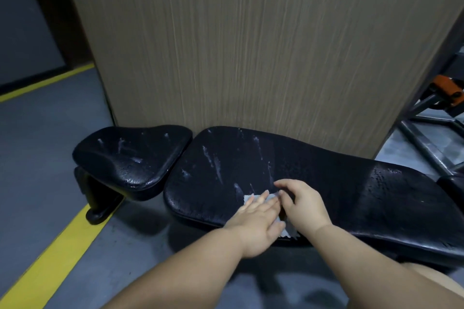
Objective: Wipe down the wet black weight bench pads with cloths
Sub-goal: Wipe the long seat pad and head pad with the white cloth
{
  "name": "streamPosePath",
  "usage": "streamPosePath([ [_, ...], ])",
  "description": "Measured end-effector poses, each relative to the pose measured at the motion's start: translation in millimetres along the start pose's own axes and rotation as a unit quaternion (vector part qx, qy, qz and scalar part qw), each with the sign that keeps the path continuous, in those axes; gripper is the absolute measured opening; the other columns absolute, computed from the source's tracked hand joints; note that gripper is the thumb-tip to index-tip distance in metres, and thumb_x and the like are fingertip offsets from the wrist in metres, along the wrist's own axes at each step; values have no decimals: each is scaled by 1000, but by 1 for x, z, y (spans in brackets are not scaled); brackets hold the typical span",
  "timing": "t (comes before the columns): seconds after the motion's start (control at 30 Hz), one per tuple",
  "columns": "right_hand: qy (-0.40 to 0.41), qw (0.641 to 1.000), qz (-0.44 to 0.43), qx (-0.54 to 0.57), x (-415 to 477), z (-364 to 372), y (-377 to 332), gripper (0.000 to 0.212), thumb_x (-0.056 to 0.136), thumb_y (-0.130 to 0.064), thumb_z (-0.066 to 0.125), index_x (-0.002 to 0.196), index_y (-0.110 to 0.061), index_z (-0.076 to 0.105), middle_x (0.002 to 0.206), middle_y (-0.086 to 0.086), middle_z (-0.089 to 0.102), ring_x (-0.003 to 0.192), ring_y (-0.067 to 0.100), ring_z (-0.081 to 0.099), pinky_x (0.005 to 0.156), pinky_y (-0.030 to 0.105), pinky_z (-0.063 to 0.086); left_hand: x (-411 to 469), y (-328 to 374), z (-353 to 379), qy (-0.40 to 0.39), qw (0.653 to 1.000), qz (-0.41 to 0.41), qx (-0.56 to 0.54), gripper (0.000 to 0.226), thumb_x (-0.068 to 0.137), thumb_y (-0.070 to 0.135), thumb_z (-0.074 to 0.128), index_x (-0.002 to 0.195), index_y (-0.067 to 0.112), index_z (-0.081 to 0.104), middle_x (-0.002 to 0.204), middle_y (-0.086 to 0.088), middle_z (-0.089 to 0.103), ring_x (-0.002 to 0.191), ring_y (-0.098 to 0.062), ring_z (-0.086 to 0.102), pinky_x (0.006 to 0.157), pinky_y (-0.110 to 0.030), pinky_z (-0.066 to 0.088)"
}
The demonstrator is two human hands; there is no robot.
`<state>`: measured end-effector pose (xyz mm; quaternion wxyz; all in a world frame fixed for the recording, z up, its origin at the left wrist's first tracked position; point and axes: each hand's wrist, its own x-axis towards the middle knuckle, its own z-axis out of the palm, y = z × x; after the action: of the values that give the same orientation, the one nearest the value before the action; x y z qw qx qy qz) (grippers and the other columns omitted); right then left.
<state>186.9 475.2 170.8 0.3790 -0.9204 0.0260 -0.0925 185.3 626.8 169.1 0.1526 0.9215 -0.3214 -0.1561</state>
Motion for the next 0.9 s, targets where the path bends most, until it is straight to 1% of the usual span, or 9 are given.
streamPosePath([
  [0.07,-13,1000,-14,6,-5,6,0,26,94,-18,54,113,-31,66,113,-14,63,103,0,57,92,16,42,-9,-8,4,24,999,-6,20,59,106,38,23,156,19,-1,163,9,-6,146,-5,-18,116,-24,-16],
  [0.13,-43,998,-35,-5,-9,15,1,30,95,-20,53,121,-30,64,124,-10,62,117,4,54,102,16,37,-17,-18,6,27,998,-10,61,60,105,40,22,156,20,-3,163,8,-9,146,-5,-19,117,-26,-16],
  [0.2,-93,991,-64,-67,-14,24,0,38,98,-31,46,136,-30,51,142,-10,49,136,4,36,111,16,25,-22,-29,5,25,994,-13,102,61,105,42,21,155,19,-5,162,8,-13,146,-6,-20,116,-26,-18],
  [0.3,-156,954,-141,-215,-17,29,1,74,91,-64,6,152,-25,21,157,-11,21,145,2,5,116,18,0,-26,-43,2,26,990,-20,141,63,104,46,16,155,18,-9,161,7,-17,144,-5,-23,115,-27,-19],
  [0.37,-176,934,-155,-271,-19,27,2,95,74,-66,-19,154,-22,6,160,-11,3,141,-1,-13,114,20,-12,-25,-51,-1,23,985,-19,171,69,99,56,6,155,19,-10,161,7,-18,142,-5,-26,116,-28,-19],
  [0.47,-194,926,-152,-285,-19,24,4,101,67,-70,-26,153,-21,-4,158,-11,-12,135,-1,-25,114,24,-17,-21,-57,-6,23,982,11,189,91,79,71,-17,154,20,-11,161,8,-18,137,-3,-31,115,-28,-21],
  [0.77,-180,924,-104,-322,18,27,9,107,58,-69,-32,152,-25,-7,159,-9,-15,142,5,-20,117,32,-12,-12,-83,-21,13,971,69,229,86,79,65,-10,154,23,-11,153,14,-25,138,-6,-32,109,-28,-28],
  [0.83,-181,923,-96,-326,29,27,10,101,61,-67,-29,152,-29,-8,160,-7,-14,145,9,-17,118,34,-11,-13,-94,-25,11,969,77,233,83,83,66,-7,154,23,-10,155,13,-22,141,-7,-29,109,-31,-29],
  [0.9,-188,922,-89,-326,39,27,9,80,76,-65,-19,151,-36,-10,160,-4,-14,146,12,-17,118,35,-11,-11,-106,-27,22,968,95,232,81,88,68,-4,155,22,-2,159,10,-12,144,-10,-22,111,-37,-25],
])
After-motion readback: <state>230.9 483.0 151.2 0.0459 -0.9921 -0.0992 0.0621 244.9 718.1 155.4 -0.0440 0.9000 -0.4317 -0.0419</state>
